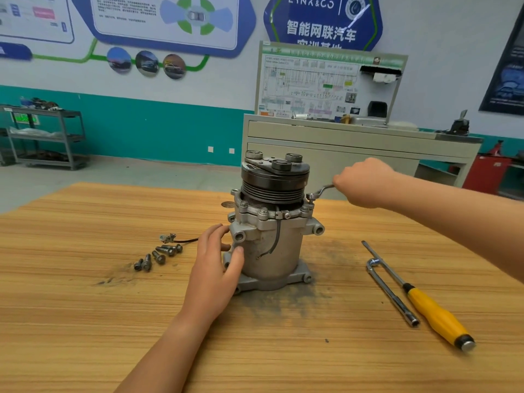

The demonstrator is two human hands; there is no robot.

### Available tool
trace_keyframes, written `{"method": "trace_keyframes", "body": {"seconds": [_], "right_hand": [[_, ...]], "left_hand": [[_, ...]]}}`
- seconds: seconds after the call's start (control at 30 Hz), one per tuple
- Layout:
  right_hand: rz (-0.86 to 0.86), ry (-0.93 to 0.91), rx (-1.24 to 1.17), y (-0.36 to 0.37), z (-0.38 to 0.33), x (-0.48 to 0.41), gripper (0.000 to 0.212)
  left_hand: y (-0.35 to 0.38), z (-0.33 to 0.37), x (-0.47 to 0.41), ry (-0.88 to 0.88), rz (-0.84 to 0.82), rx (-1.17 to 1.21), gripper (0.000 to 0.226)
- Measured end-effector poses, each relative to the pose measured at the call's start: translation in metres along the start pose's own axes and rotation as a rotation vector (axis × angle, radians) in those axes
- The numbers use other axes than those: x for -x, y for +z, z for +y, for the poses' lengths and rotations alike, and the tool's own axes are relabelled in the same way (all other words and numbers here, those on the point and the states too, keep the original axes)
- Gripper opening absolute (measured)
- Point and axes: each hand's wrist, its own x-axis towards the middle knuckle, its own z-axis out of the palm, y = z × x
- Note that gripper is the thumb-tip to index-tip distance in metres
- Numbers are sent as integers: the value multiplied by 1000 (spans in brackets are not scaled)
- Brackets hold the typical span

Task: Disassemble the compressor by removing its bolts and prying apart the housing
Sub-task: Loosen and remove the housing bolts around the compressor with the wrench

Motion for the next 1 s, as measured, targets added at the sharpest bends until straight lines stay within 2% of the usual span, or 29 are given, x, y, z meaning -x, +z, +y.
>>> {"method": "trace_keyframes", "body": {"seconds": [0.17, 0.23, 0.37, 0.47, 0.57, 0.83, 1.0], "right_hand": [[178, 67, -174, 20, -11, -25, 20], [228, 151, -217, 24, -6, -21, 18], [324, 357, -448, 24, 5, 10, 29], [198, 390, -477, 10, -2, 37, 19], [93, 348, -404, -8, -12, 54, 17], [-11, 195, -148, -39, -36, 59, 13], [-81, 189, -43, -46, -41, 55, 16]], "left_hand": [[-1, 1, -2, 3, 20, 5, 44], [-2, 1, -3, -1, 31, 15, 42], [-3, 3, -3, 1, 58, 9, 42], [-3, 5, -2, -3, 51, -3, 42], [-4, 6, -2, -15, 63, -5, 43], [-5, 8, -1, -5, 56, -51, 43], [-5, 8, 0, -5, 59, -65, 43]]}}
